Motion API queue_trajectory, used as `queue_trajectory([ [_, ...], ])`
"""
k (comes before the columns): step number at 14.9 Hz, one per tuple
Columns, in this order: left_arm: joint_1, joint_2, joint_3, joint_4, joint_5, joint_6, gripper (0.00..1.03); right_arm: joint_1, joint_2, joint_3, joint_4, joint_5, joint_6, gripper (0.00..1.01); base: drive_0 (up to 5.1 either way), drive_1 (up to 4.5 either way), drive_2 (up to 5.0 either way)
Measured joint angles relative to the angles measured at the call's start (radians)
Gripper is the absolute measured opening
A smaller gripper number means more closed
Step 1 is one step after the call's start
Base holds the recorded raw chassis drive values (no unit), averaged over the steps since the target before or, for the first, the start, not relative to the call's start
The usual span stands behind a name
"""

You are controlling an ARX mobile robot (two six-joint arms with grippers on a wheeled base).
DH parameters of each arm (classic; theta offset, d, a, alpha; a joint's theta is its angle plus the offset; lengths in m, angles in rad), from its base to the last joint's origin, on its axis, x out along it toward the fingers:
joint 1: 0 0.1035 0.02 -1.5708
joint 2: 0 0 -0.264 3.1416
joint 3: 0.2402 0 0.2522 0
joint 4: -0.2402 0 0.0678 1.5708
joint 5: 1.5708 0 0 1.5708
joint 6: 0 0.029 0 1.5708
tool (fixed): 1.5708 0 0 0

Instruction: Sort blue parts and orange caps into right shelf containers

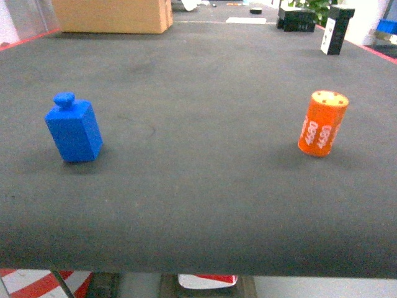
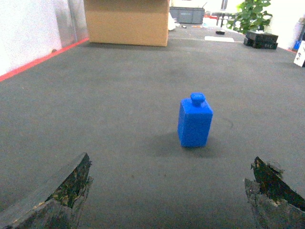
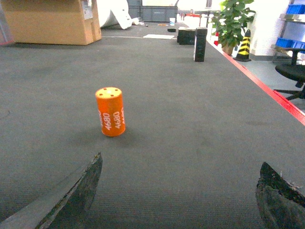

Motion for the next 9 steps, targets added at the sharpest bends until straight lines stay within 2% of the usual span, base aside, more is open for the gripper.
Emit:
queue_trajectory([
  [9, 0.000, 0.000, 0.000, 0.000, 0.001, 0.000, 0.98, 0.000, 0.000, 0.000, 0.001, 0.000, 0.001, 0.98, 0.0, 0.00, 0.0],
])
